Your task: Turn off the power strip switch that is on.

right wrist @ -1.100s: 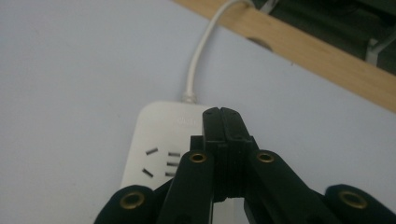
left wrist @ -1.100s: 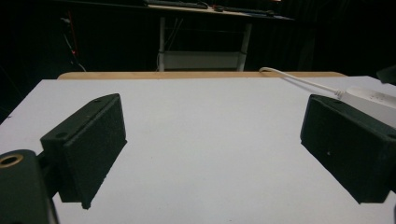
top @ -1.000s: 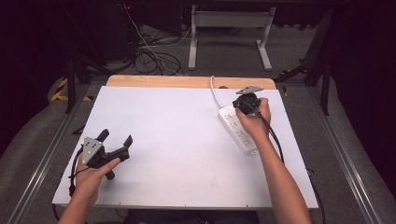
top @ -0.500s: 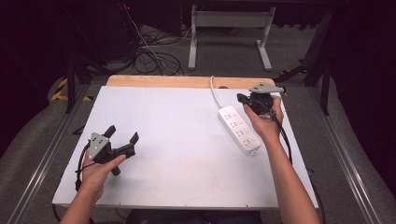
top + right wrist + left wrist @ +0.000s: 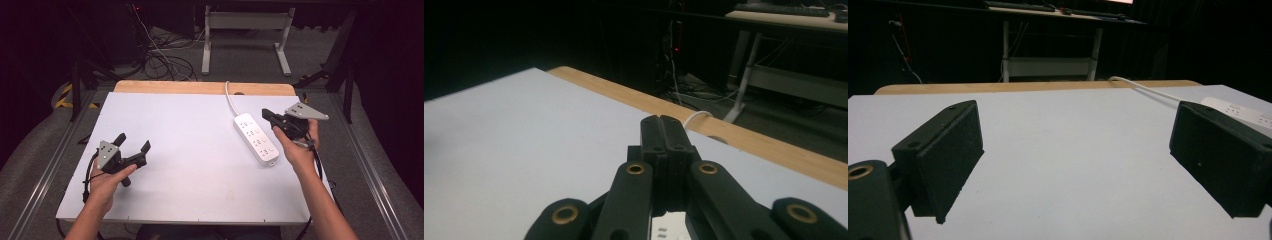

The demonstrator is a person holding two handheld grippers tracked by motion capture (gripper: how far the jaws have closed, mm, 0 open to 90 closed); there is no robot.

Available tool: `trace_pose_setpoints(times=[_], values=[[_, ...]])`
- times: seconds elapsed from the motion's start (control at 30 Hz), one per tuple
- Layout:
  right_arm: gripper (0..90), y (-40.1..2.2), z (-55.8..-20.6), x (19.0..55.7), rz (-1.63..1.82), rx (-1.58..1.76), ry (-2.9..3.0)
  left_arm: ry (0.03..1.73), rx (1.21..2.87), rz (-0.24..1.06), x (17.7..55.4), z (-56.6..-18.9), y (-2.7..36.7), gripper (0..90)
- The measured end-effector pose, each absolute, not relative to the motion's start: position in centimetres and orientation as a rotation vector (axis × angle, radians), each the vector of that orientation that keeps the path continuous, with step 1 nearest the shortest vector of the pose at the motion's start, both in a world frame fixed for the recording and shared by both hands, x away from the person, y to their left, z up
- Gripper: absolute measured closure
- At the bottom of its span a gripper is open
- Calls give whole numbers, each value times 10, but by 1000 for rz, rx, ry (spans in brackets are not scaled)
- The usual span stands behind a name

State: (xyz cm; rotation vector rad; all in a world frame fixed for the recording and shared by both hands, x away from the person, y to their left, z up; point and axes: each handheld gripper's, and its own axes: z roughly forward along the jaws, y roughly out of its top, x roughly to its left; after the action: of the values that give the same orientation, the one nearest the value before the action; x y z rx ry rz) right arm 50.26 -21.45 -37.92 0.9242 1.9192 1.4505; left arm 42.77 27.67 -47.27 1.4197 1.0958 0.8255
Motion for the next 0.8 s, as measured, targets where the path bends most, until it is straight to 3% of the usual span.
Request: trace_pose_setpoints(times=[0.47, 0.8], values=[[900, -260, -413, 418, 1651, 857, 1734, 1096, 1417, 830, 429, -472, 277, 74], [900, -258, -417, 408, 1663, 788, 1718, 1095, 1415, 826, 428, -472, 277, 74]])
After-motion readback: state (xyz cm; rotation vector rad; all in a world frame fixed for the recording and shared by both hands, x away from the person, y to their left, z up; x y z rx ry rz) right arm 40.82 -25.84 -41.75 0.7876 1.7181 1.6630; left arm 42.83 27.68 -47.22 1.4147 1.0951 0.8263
